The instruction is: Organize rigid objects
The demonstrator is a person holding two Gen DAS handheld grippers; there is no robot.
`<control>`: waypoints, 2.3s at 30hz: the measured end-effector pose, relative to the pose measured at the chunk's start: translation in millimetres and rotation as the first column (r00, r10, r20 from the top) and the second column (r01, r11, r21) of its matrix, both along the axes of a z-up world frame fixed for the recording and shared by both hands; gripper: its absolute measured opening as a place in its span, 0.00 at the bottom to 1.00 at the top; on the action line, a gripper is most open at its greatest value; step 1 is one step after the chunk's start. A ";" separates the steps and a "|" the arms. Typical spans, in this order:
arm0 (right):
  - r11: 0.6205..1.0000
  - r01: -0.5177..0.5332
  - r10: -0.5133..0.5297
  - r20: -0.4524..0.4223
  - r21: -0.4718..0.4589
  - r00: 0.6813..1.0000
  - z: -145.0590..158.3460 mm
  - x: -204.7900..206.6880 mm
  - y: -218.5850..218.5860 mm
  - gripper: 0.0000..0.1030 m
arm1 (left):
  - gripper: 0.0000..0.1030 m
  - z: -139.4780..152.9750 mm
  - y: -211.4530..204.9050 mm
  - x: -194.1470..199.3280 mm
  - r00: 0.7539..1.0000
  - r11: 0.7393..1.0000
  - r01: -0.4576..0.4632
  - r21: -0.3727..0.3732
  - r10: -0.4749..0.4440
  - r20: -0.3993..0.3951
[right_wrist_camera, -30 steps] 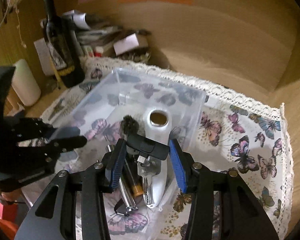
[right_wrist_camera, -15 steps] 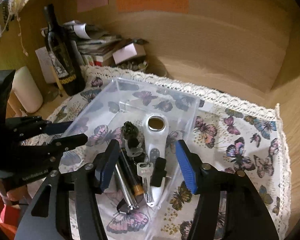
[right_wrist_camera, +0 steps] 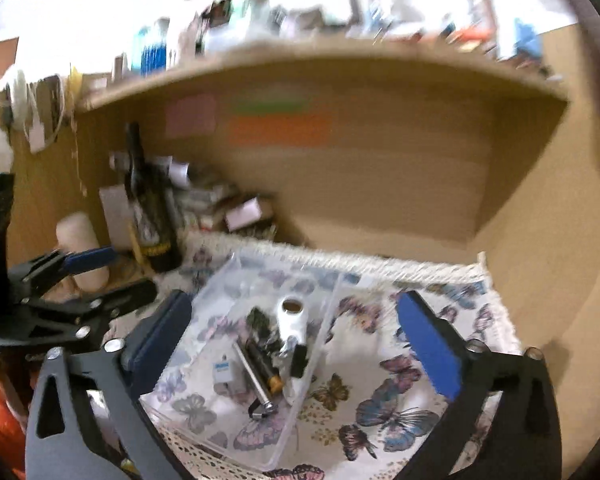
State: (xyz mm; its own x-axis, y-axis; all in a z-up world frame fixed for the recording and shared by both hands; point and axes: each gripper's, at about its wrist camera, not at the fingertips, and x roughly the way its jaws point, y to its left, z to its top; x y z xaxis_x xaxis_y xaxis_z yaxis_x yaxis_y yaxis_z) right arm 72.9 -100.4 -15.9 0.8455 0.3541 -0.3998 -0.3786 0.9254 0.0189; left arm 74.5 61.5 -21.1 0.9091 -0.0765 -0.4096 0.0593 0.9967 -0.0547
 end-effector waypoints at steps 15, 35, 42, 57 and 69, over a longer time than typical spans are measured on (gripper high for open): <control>0.997 0.025 -0.039 0.194 0.073 0.980 26.4 -72.8 -30.2 1.00 | 1.00 35.6 -36.0 -80.6 0.967 0.997 -0.075 0.019 0.068 0.246; 0.997 0.028 -0.043 0.229 0.067 0.972 27.3 -82.8 -30.1 1.00 | 1.00 37.3 -45.7 -91.2 0.960 0.998 -0.063 0.015 0.056 0.274; 0.997 0.025 -0.041 0.241 0.070 0.970 27.7 -82.6 -29.9 1.00 | 1.00 38.5 -44.9 -92.3 0.957 0.998 -0.063 0.015 0.056 0.284; 0.997 0.023 -0.040 0.238 0.072 0.970 27.7 -79.7 -31.0 1.00 | 1.00 37.4 -44.9 -90.2 0.960 0.999 -0.050 0.004 0.047 0.275; 0.997 0.020 -0.038 0.240 0.077 0.970 27.1 -79.8 -31.0 1.00 | 1.00 35.5 -45.5 -89.2 0.960 0.999 -0.040 -0.002 0.039 0.276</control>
State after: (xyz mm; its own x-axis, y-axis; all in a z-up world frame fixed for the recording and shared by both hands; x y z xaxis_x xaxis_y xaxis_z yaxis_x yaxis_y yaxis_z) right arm -6.9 -131.4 11.2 0.9241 0.3487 -0.1565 -0.3532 0.9355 -0.0012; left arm -14.7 16.0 14.4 0.9892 -0.0368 -0.1422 0.0317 0.9988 -0.0380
